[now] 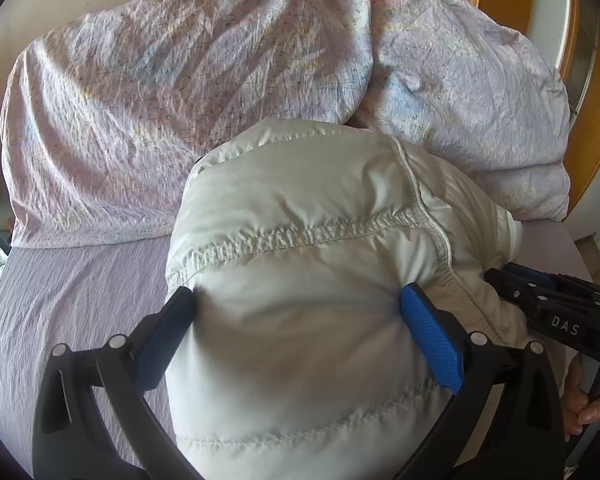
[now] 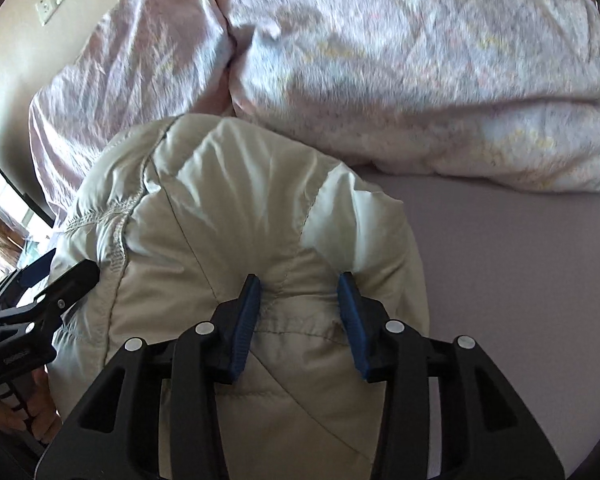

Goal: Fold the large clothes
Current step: 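Set the jacket bundle back on the sheet and press it with both grippers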

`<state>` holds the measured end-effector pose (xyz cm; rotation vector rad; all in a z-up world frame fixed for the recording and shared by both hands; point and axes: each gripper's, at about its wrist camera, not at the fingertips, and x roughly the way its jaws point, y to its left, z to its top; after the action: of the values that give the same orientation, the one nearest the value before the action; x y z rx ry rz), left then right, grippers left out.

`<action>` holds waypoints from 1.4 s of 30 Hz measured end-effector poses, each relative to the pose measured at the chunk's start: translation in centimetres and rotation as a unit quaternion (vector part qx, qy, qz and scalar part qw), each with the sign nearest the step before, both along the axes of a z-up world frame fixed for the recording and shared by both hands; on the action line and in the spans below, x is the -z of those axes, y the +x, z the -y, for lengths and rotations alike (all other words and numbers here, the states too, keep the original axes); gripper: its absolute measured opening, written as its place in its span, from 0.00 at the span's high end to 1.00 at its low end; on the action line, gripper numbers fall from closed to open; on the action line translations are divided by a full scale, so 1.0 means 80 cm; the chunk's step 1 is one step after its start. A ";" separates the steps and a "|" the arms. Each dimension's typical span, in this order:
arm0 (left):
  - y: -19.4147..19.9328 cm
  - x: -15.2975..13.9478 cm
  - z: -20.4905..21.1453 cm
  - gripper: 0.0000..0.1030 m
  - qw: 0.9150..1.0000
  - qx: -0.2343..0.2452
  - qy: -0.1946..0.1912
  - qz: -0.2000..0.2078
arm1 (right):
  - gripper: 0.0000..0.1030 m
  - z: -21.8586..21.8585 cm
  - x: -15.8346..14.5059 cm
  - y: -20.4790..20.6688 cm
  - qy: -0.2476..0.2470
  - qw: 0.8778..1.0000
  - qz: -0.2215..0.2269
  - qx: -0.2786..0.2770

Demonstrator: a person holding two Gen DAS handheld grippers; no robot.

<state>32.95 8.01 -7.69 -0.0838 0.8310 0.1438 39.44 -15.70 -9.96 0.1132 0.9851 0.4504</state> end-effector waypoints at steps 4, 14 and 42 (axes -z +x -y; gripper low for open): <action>0.003 0.006 -0.005 0.02 1.000 0.002 -0.006 -0.002 | 0.57 0.000 0.006 0.002 0.008 1.000 -0.004 0.000; 0.006 0.016 -0.013 0.02 1.000 -0.005 -0.012 0.006 | 0.55 -0.019 0.016 0.008 -0.017 1.000 0.004 -0.003; 0.005 0.005 -0.015 0.02 1.000 -0.017 -0.013 -0.008 | 0.42 -0.062 0.034 -0.017 -0.032 0.998 0.034 0.034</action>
<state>33.35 9.18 -8.12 -0.1211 0.8479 0.1653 38.11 -10.71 -12.72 0.0730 0.9256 0.3582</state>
